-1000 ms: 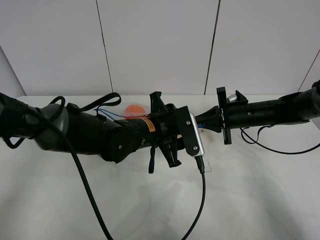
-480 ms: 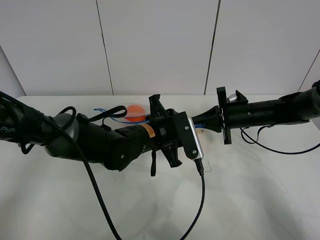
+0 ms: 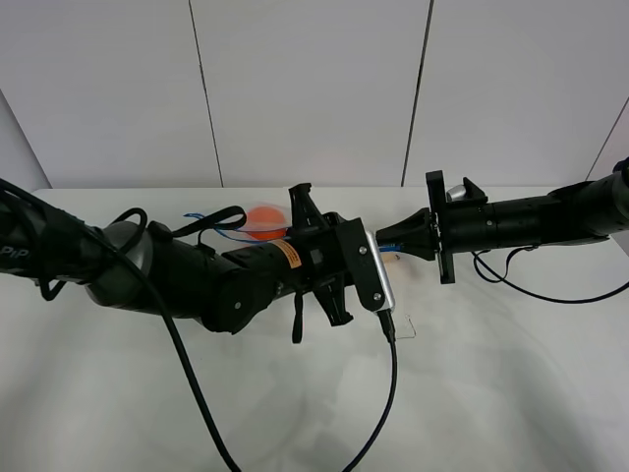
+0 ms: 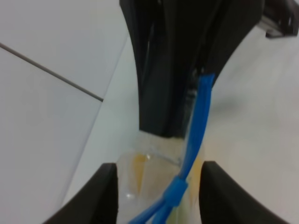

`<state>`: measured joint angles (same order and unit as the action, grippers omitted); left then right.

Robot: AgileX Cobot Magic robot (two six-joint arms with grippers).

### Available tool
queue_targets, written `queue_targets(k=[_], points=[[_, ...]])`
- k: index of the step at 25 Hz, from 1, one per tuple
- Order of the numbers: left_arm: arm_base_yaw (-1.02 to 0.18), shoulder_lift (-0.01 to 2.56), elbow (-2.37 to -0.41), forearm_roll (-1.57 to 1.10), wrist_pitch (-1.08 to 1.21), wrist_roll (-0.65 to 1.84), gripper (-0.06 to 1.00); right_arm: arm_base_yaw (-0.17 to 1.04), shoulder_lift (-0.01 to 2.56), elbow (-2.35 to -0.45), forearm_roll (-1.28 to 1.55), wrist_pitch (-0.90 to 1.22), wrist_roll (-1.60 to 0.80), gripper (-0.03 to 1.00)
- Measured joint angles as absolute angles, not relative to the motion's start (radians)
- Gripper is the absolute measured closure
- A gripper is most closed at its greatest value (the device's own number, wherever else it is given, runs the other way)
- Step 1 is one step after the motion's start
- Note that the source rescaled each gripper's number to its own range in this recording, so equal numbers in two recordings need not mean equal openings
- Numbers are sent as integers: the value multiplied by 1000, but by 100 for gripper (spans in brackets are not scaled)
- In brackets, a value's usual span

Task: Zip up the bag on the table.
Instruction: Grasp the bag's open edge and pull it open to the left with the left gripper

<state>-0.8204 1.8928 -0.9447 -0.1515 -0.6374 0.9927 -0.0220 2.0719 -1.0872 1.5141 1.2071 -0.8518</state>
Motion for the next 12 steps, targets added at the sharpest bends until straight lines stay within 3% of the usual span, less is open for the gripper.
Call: queue_targets(k=[6, 12], points=[[-814, 1893, -945, -152, -637, 1016, 45, -22, 2072, -1087, 1515, 1207, -852, 97], [-814, 1893, -945, -141, -635, 1019, 65, -22, 2072, -1087, 1522, 1207, -852, 97]])
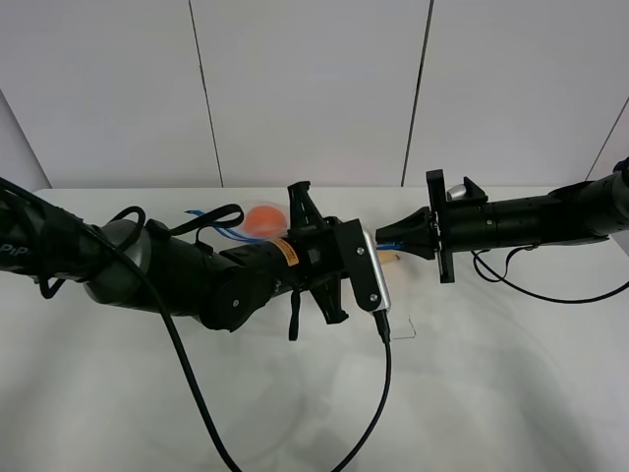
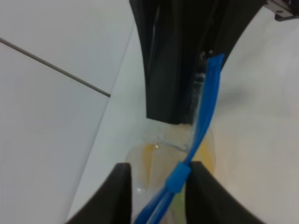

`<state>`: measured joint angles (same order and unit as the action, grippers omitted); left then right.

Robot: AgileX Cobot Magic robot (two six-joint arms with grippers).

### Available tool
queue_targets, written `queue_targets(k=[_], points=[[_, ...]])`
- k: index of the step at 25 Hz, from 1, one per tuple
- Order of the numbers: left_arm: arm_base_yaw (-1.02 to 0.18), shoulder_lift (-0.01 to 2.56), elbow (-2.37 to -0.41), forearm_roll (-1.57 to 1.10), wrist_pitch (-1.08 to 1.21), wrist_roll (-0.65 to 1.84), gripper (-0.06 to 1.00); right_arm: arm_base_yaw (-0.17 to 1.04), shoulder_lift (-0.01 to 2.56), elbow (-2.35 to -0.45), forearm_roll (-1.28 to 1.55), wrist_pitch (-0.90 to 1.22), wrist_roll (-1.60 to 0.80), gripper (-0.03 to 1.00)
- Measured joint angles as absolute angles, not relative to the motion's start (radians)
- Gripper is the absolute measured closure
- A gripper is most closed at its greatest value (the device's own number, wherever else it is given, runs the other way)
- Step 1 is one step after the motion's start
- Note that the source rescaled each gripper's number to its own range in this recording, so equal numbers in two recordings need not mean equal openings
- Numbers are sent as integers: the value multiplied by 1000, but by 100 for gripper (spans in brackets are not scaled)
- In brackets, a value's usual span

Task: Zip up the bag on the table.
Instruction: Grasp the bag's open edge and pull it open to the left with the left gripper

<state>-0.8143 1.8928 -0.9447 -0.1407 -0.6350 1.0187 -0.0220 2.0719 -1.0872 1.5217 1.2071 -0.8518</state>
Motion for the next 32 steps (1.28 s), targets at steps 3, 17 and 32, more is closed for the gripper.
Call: queue_targets(k=[3, 17, 32], points=[[-814, 1893, -945, -110, -624, 1019, 67, -22, 2072, -1087, 1522, 1207, -852, 97], [-814, 1893, -944, -95, -612, 1020, 94, -22, 2072, -1087, 1522, 1207, -851, 97], [-768, 1893, -944, -71, -614, 1057, 94, -22, 2072, -1087, 1529, 1204, -851, 97]])
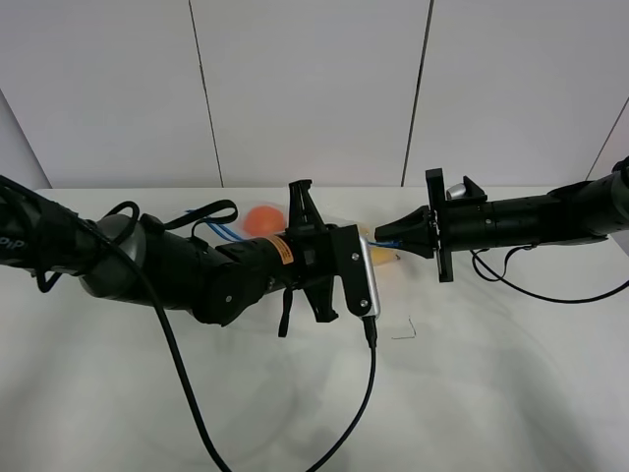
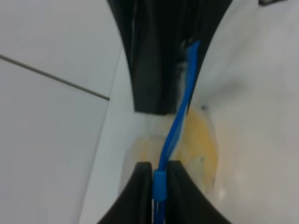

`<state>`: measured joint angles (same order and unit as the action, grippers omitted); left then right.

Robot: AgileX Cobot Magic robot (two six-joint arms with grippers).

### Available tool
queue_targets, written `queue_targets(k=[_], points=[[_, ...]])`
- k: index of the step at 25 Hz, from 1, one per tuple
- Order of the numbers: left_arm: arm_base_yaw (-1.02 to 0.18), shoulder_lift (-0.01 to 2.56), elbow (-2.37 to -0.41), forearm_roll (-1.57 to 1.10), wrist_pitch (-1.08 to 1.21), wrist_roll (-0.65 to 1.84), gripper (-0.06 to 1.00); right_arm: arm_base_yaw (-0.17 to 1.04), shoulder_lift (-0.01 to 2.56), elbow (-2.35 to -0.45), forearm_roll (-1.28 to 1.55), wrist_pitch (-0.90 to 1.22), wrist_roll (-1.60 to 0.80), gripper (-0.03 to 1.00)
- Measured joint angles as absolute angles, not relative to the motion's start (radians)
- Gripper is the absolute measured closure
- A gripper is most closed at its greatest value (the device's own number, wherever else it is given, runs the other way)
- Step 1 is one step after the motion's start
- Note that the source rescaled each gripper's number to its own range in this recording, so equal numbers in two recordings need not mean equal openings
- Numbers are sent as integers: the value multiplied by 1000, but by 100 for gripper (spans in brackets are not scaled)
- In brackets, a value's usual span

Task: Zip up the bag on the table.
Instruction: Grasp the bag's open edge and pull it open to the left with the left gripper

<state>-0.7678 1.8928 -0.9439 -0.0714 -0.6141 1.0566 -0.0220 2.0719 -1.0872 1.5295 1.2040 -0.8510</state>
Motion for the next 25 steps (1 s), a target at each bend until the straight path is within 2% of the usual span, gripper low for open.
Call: queue_targets(k=[6, 25], points=[[-722, 1859, -908, -69, -614, 1058, 94, -20, 2072, -1088, 1532, 1202, -832, 97], [-462, 1788, -744, -56, -676, 1098, 94, -19, 2072, -1088, 1529, 1206, -832, 97]])
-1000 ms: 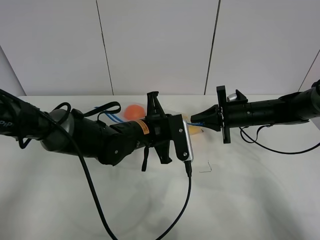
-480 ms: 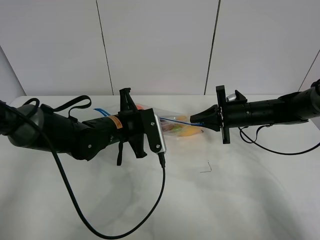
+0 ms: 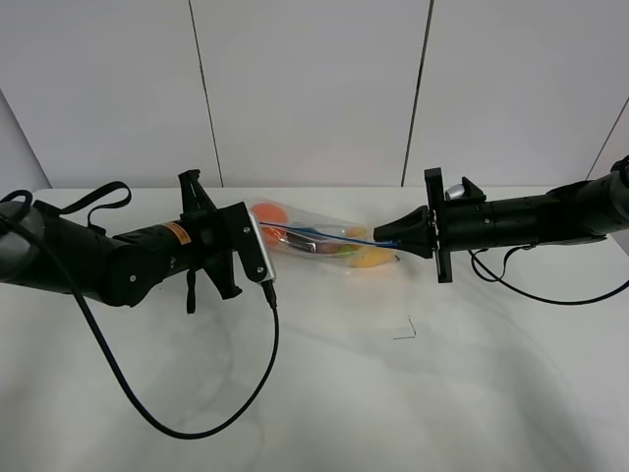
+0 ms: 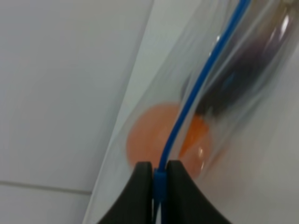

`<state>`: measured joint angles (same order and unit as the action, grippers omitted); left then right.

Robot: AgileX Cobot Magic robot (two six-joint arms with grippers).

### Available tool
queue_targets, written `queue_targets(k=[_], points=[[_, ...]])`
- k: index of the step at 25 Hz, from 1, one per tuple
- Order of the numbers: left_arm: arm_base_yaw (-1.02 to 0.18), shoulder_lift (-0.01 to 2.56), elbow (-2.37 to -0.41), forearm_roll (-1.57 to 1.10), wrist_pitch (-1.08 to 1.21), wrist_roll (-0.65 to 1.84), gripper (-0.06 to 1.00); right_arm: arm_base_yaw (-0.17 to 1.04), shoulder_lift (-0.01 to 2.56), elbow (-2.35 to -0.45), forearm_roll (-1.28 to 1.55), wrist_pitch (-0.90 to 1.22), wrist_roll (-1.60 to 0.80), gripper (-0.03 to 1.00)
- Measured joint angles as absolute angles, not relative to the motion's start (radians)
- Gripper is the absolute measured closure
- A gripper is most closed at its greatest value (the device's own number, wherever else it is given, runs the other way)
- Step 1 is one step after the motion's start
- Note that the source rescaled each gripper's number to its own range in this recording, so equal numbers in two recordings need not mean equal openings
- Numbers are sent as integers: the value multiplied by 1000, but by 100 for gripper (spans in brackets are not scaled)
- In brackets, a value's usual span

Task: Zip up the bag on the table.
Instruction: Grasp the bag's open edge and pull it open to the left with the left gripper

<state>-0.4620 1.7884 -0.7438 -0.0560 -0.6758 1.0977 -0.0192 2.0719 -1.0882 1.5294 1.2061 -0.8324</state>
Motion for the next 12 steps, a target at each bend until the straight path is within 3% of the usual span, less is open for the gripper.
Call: queue_targets(k=[12], points=[[-336, 1788, -739, -27, -694, 1110, 94, -19, 2072, -1088, 1533, 1206, -832, 97]])
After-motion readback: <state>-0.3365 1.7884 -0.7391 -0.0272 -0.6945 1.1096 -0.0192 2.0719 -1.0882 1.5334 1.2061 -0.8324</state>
